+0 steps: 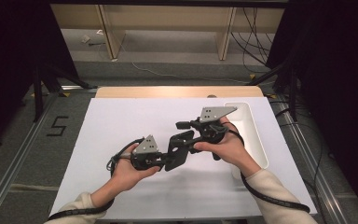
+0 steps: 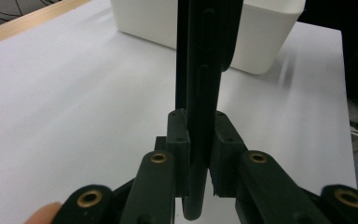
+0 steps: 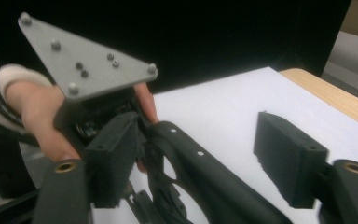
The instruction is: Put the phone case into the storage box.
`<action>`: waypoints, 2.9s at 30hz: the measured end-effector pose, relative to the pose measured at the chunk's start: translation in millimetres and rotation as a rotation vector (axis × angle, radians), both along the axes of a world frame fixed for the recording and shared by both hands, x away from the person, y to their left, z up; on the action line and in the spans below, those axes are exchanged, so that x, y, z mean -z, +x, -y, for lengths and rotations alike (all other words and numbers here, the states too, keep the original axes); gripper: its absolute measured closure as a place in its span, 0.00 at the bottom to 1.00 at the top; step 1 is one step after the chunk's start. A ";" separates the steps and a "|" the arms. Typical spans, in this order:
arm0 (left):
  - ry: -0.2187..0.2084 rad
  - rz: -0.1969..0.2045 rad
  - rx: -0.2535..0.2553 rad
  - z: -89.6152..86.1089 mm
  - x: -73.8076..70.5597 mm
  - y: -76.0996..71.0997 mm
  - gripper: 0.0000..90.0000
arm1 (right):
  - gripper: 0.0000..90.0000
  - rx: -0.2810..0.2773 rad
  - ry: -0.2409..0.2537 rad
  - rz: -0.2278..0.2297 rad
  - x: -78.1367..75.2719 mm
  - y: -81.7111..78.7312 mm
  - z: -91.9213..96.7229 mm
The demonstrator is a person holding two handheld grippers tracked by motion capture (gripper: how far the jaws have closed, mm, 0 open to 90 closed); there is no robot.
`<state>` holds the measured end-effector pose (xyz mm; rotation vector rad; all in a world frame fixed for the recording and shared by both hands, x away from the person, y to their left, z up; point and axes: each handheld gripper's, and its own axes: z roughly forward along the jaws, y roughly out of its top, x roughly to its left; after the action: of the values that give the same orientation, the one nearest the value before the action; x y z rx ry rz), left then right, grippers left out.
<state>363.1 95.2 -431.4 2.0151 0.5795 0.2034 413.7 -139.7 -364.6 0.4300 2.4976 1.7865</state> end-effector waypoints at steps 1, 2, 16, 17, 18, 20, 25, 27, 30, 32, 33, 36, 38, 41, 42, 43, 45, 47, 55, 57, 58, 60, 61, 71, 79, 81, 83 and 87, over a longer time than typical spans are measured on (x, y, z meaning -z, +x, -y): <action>-0.003 0.002 -0.007 -0.4 0.0 0.2 0.89 | 0.31 0.005 0.011 -0.001 -0.2 0.3 0.3; -0.008 0.001 -0.015 -0.7 0.0 0.4 0.89 | 0.31 0.010 0.020 -0.004 -0.5 0.5 0.8; -0.037 0.015 -0.150 -10.3 -1.5 4.3 0.89 | 0.15 0.160 0.083 0.039 -0.2 2.6 13.4; -0.044 0.020 -0.168 -10.9 -1.4 4.6 0.89 | 0.13 0.170 0.085 0.042 0.4 2.5 13.5; -0.045 0.020 -0.184 -12.0 -1.6 5.2 0.89 | 0.12 0.179 0.081 0.044 1.1 2.4 14.0; -0.050 0.021 -0.207 -13.7 -1.7 5.9 0.89 | 0.10 0.199 0.076 0.048 2.5 1.9 15.1; -0.054 0.030 -0.254 -16.8 -2.3 6.7 0.89 | 0.05 0.250 0.081 0.060 5.5 -0.2 16.6; -0.059 0.033 -0.273 -17.3 -2.5 6.8 0.89 | 0.04 0.276 0.083 0.065 9.2 -3.1 17.0; -0.067 0.031 -0.300 -17.4 -2.2 6.7 0.89 | 0.04 0.310 0.081 0.071 15.0 -8.9 19.6; -0.067 0.032 -0.309 -17.5 -2.4 6.9 0.89 | 0.04 0.330 0.077 0.074 17.4 -11.1 21.4; -0.071 0.032 -0.314 -17.3 -2.5 6.7 0.89 | 0.04 0.338 0.080 0.077 18.7 -11.8 21.8; -0.072 0.039 -0.321 -16.6 -2.9 6.3 0.89 | 0.04 0.353 0.076 0.079 21.6 -13.8 22.2; -0.071 0.038 -0.325 -15.7 -2.9 6.1 0.89 | 0.04 0.356 0.076 0.076 22.6 -14.8 22.2; -0.073 0.038 -0.330 -14.2 -3.1 5.7 0.89 | 0.04 0.361 0.080 0.073 23.9 -16.5 21.1; -0.074 0.039 -0.332 -13.9 -3.2 5.6 0.89 | 0.04 0.365 0.078 0.076 24.4 -17.1 20.3; -0.072 0.041 -0.333 -13.5 -3.5 5.5 0.89 | 0.04 0.363 0.077 0.077 24.8 -17.2 19.8; -0.072 0.045 -0.333 -12.5 -3.9 5.4 0.89 | 0.04 0.366 0.074 0.076 25.8 -17.9 18.7; -0.072 0.046 -0.333 -11.1 -4.1 5.3 0.89 | 0.04 0.366 0.076 0.073 26.6 -18.2 17.5; -0.073 0.038 -0.322 -2.0 -3.6 3.4 0.89 | 0.03 0.378 0.082 0.078 26.3 -19.6 12.8; -0.070 0.038 -0.317 0.0 -3.2 2.7 0.89 | 0.03 0.376 0.079 0.079 26.9 -19.6 11.8; -0.073 0.033 -0.317 1.2 -3.0 2.3 0.89 | 0.03 0.376 0.079 0.078 27.1 -19.7 11.3; -0.073 0.036 -0.313 2.9 -2.8 2.1 0.89 | 0.03 0.375 0.078 0.080 27.1 -19.6 10.3; -0.075 0.035 -0.312 3.8 -2.8 1.9 0.89 | 0.03 0.377 0.079 0.081 27.0 -19.5 9.7; -0.075 0.034 -0.295 8.5 -2.2 0.5 0.89 | 0.02 0.393 0.087 0.079 26.1 -18.1 6.0; -0.072 0.035 -0.285 13.1 -1.5 -1.0 0.89 | 0.01 0.394 0.082 0.081 26.5 -17.4 -0.3; -0.073 0.034 -0.278 14.2 -1.1 -1.5 0.89 | 0.01 0.398 0.078 0.079 27.2 -17.1 -1.0; -0.071 0.035 -0.273 14.6 -0.9 -1.9 0.89 | 0.00 0.402 0.078 0.079 28.3 -16.2 -1.3; -0.075 0.033 -0.272 15.3 -0.7 -2.1 0.89 | 0.00 0.404 0.085 0.078 28.3 -16.0 -2.7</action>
<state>361.1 80.0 -430.7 1.8532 0.8280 0.3729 397.7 -137.0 -392.9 0.7873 2.0980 1.7092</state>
